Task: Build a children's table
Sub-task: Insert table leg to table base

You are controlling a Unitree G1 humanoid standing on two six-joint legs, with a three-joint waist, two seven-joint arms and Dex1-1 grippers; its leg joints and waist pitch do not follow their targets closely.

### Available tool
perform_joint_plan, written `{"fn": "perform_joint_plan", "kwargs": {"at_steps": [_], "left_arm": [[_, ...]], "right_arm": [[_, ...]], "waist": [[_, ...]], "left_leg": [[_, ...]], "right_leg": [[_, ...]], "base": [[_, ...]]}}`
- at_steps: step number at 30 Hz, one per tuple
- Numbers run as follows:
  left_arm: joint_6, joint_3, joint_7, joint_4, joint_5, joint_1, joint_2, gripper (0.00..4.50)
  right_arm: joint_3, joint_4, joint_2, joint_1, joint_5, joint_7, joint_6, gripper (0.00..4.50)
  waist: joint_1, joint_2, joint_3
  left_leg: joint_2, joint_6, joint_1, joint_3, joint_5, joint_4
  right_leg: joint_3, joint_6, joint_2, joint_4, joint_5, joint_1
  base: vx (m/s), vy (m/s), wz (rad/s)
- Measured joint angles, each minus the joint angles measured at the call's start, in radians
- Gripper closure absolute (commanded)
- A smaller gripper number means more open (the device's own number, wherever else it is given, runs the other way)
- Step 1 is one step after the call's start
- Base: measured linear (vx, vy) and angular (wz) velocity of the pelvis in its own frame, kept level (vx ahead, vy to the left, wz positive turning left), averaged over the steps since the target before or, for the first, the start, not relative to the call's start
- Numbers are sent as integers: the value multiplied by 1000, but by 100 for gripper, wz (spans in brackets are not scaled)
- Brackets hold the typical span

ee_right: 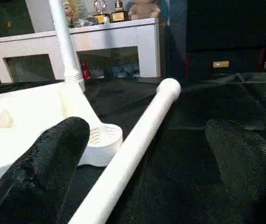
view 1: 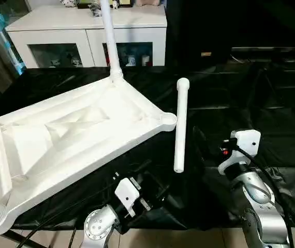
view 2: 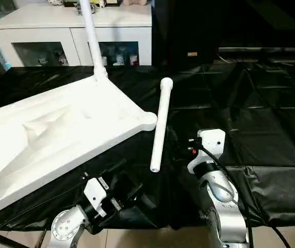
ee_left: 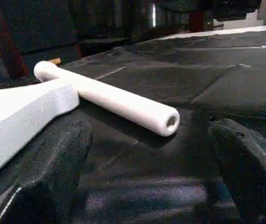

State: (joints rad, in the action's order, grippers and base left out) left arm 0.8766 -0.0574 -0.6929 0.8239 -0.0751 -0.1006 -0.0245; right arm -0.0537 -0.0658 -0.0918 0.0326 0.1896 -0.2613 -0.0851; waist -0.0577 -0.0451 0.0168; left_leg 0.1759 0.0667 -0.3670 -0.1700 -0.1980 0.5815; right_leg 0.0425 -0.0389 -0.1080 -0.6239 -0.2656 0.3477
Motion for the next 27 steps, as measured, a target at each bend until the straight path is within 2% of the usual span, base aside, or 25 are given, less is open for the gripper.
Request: {"fn": "perform_joint_plan", "kwargs": {"at_steps": [27], "left_arm": [[4, 0, 0, 0, -1, 2, 0, 3]], "right_arm": [[3, 0, -2, 0, 0, 0, 0, 0]], "waist": [[-1, 0, 0]], "left_leg": [[0, 0, 0, -1, 0, -1]], "right_leg": [[-1, 0, 0, 1, 0, 0]], "base": [[0, 0, 0]]}}
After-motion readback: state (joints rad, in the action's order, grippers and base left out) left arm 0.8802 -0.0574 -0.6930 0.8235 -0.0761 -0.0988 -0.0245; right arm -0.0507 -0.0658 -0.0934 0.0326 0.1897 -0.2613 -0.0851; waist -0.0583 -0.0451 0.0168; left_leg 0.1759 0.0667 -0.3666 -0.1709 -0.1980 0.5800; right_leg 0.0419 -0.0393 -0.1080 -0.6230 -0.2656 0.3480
